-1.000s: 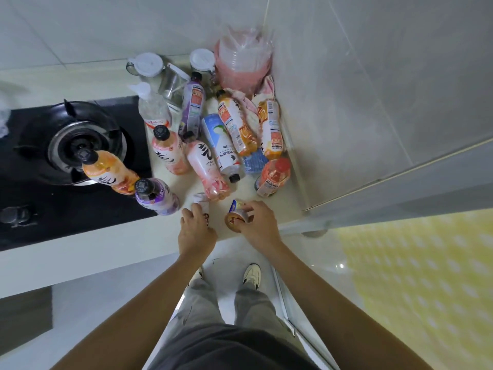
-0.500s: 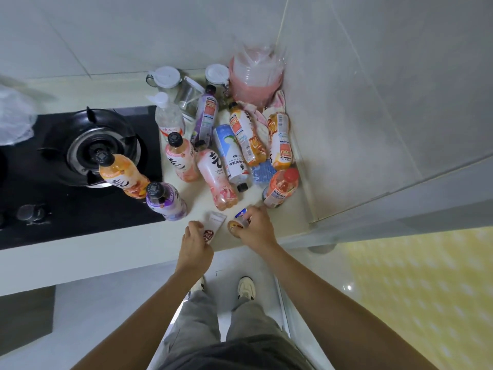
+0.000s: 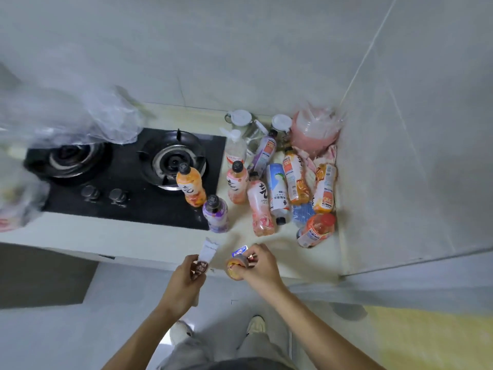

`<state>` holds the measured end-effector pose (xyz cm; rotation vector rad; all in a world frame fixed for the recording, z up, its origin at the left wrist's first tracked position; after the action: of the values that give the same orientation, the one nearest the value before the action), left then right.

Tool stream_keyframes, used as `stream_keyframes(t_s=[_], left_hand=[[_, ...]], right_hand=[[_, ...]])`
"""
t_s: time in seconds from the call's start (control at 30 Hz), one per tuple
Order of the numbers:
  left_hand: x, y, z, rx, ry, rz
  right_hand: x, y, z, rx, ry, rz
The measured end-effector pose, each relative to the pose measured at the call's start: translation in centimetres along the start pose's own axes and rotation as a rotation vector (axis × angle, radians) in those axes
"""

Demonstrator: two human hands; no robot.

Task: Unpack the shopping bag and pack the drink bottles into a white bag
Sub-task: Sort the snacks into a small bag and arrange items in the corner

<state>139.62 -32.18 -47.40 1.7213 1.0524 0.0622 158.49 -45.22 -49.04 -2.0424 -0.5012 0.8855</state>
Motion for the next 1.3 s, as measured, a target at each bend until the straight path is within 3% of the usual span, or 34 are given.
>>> stream_keyframes(t_s=[0.27,0.73,0.97,1.1,1.2,1.3], left_hand=[[-6.0,-6.0,-14.1,-0.309,0.333,-0.090],[-14.4,-23.4,-45.1,-0.497,0.695,-0.175],[-11.0,-23.9,-58.8,-0.449,0.780,-0.144],[-6.2,-23.2,-65.6,-0.371,0.749,-0.128],[-1.6,-23.4,-69.2,-0.395,0.696,-0.146],[2.2,-22.3,-72.2,-0.246,0.683,-0.165]], right_hand=[[-1.4,-11.8,15.7,-0.041,-0.304,-0.119],[-7.3,-32.4,47.6,-0.004,-0.489,-0.173],[-5.8,-43.9,56.5,0.096,-0.438,-0.238],[-2.1,-50.7,59.8,0.068,-0.325,-0.358],[1.8,-54.2,62.4,-0.076,-0.265,-0.434],[5.7,-55.7,65.1,-0.304,-0.247,-0.438]])
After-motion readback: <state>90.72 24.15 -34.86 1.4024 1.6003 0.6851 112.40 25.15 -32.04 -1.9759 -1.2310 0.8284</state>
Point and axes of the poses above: each hand's wrist, its own x-axis towards the middle knuckle, its own z-axis out of the palm, y = z × x, the point moved 10 cm from there along x, towards the middle knuckle, and after that the axes turned 2 degrees about z, right-handed, at the moved point
